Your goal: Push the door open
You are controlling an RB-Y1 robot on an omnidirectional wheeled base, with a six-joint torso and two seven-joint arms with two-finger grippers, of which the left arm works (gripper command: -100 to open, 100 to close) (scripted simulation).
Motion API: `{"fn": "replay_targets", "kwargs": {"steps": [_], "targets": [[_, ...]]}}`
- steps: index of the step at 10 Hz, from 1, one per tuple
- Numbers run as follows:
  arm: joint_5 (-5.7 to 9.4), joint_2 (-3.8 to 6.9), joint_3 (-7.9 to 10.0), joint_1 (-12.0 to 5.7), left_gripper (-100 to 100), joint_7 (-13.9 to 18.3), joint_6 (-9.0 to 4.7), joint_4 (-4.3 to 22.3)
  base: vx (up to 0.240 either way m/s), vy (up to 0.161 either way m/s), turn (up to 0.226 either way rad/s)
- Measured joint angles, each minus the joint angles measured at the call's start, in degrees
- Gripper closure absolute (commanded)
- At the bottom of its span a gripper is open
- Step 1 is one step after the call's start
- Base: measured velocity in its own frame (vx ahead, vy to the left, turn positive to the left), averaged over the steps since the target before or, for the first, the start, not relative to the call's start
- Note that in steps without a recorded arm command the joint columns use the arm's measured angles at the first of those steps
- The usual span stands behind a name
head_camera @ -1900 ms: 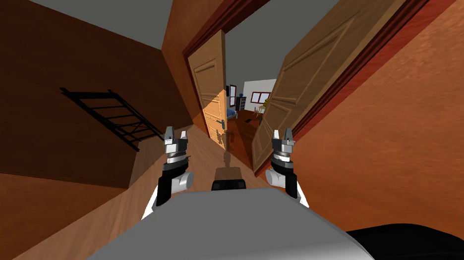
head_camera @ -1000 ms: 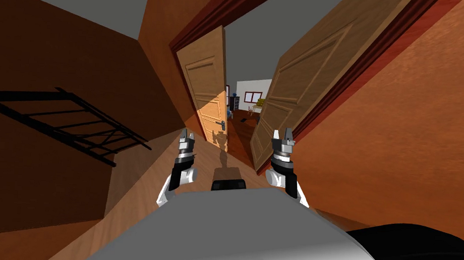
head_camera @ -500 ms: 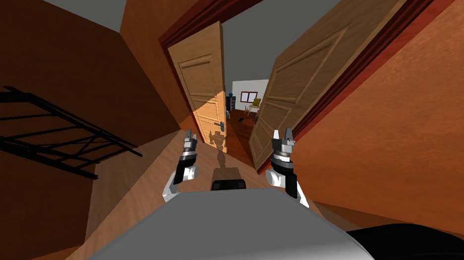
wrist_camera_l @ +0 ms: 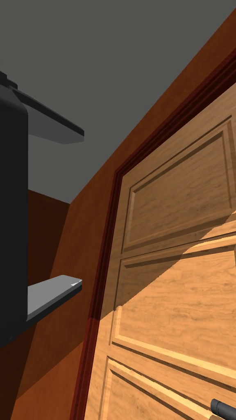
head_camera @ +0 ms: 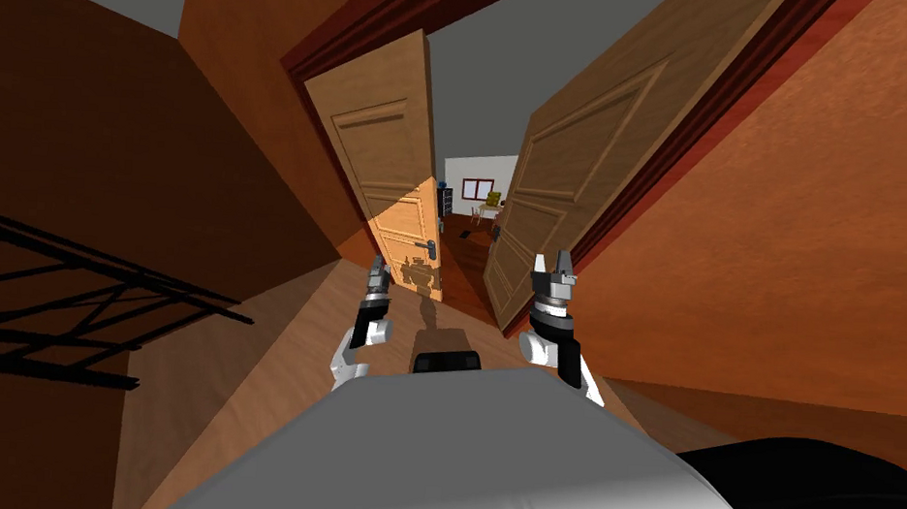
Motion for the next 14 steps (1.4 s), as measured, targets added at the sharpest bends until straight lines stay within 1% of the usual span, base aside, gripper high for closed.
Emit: {"fn": "replay_targets", "kwargs": {"steps": [1, 2, 3, 4, 5, 6, 8, 9, 11, 12, 13, 14], "targets": [[0.05, 0.13, 0.19, -1.12, -100, 0.0, -0.38, 2.4, 0.038, 0.122, -0.183], [0.04, 0.11, 0.36, -2.47, -100, -0.1, -0.11, 4.2, 0.033, 0.126, -0.173], [0.15, 0.4, 0.55, -3.21, -100, 0.1, 0.25, 5.6, 0.056, 0.121, -0.167], [0.12, 0.27, 0.58, -3.97, -100, 0.0, 0.55, 7.0, 0.077, 0.127, -0.158], [0.12, 0.24, 0.69, -4.94, -100, 0.0, 0.6, 8.7, 0.072, 0.132, -0.184], [0.22, 0.44, 0.98, -6.27, -100, 0.0, 0.66, 10.9, 0.051, 0.12, -0.171], [0.31, 0.46, 1.32, -8.41, -100, 0.1, 1.16, 14.3, 0.035, 0.118, -0.153], [0.39, 0.6, 1.54, -9.53, -100, 0.1, 1.19, 16.3, 0.035, 0.114, -0.2], [0.47, 0.52, 1.78, -11.21, -100, 0.2, 1.91, 19.0, 0.025, 0.136, -0.152], [0.5, 0.47, 1.92, -12.28, -100, 0.2, 1.78, 21.0, 0.031, 0.135, -0.175], [0.43, 0.04, 1.94, -12.87, -100, 0.1, 2.11, 22.0, 0.019, 0.083, -0.069], [0.47, 0.08, 2.08, -13.62, -100, 0.0, 2.23, 23.2, 0.022, 0.064, -0.1]]}}
